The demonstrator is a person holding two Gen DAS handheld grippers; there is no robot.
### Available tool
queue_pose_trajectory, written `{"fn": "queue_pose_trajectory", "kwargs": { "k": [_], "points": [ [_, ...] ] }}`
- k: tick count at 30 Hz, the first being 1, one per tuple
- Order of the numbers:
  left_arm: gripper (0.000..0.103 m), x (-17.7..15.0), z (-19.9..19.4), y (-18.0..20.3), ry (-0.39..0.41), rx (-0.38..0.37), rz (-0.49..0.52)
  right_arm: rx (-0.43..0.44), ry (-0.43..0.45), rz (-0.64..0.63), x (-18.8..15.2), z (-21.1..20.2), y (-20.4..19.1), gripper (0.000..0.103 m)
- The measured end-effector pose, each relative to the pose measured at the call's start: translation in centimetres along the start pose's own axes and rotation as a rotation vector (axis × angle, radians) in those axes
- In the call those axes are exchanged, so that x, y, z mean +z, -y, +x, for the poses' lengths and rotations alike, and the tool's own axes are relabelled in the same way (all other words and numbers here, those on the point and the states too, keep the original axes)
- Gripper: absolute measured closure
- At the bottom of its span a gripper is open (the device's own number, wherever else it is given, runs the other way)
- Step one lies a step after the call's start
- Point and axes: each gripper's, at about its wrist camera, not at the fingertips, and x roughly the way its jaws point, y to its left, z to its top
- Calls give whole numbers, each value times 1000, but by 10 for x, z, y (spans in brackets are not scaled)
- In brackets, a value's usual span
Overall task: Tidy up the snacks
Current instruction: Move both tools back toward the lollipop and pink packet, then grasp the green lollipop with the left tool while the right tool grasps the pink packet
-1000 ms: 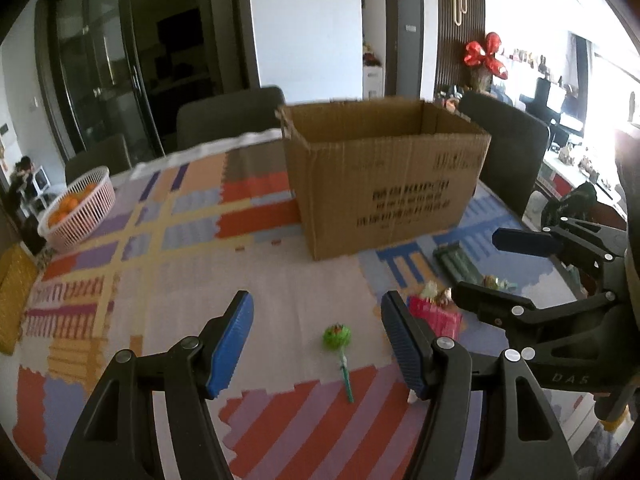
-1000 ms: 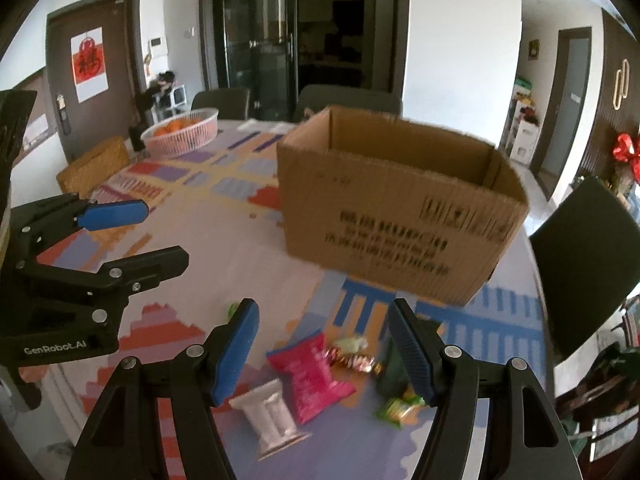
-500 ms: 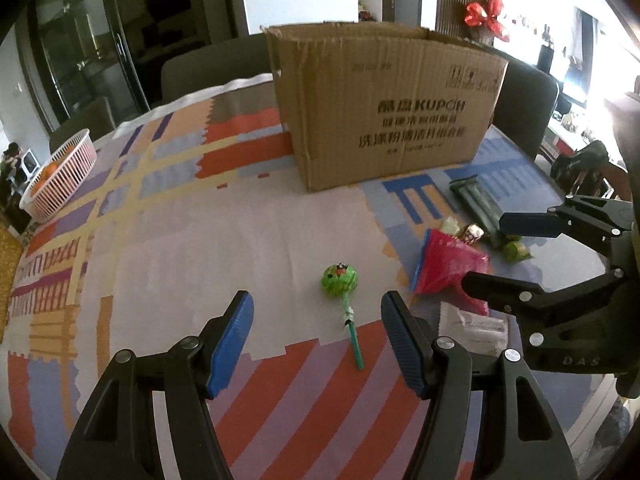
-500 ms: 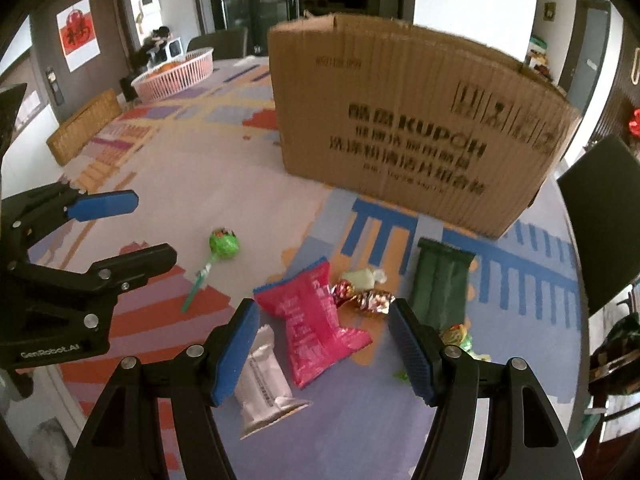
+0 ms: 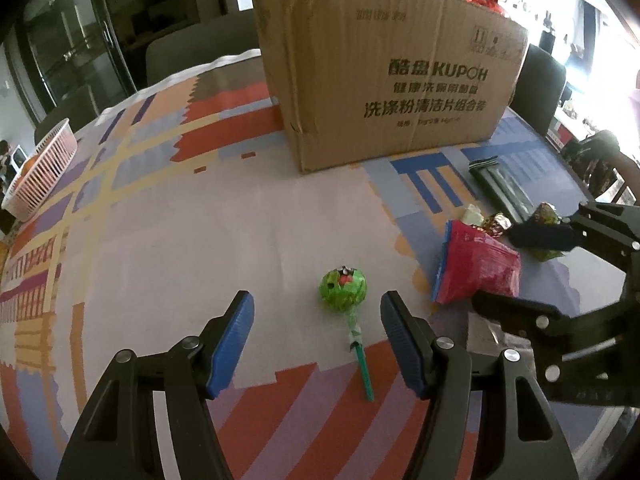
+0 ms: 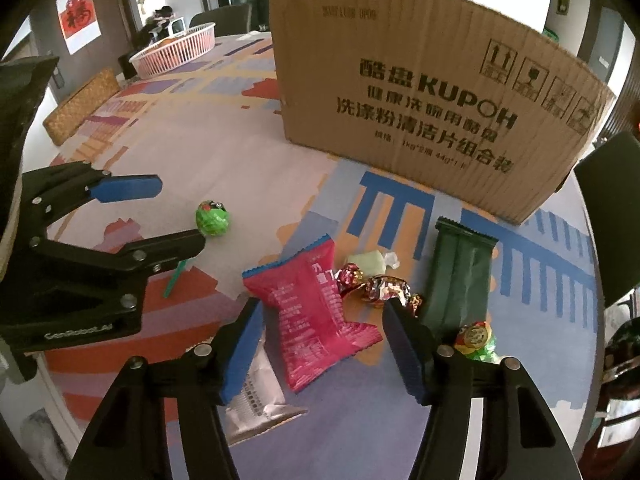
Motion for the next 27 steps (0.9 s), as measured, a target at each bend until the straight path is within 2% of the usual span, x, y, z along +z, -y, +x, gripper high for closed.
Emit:
{"fn": "queue_pose_trajectory", "kwargs": {
  "k": [3,9,15,18,24,26,27],
  "points": [
    [39,3,5,2,-6,-3,1,5,-16,2,0,6,1,44],
    [49,8,13,1,-16,-22,-4,15,-20,6,3,11,2,48],
    [63,9,21,-1,-43,-48,-17,26,-13,4,7,14,1,50],
    [76,9,21,0,-42,-53,-14,24,-9,-1,7,14,1,51],
    [77,5,16,3,-41,-59,-11,28,3,-4,6,14,-1,56],
    [77,3,12,4,-34,-58,-12,39,7,0,5,13,-2,68],
    [77,3,9,5,-29,-57,-13,44,8,-1,5,12,-2,68]
  ]
}}
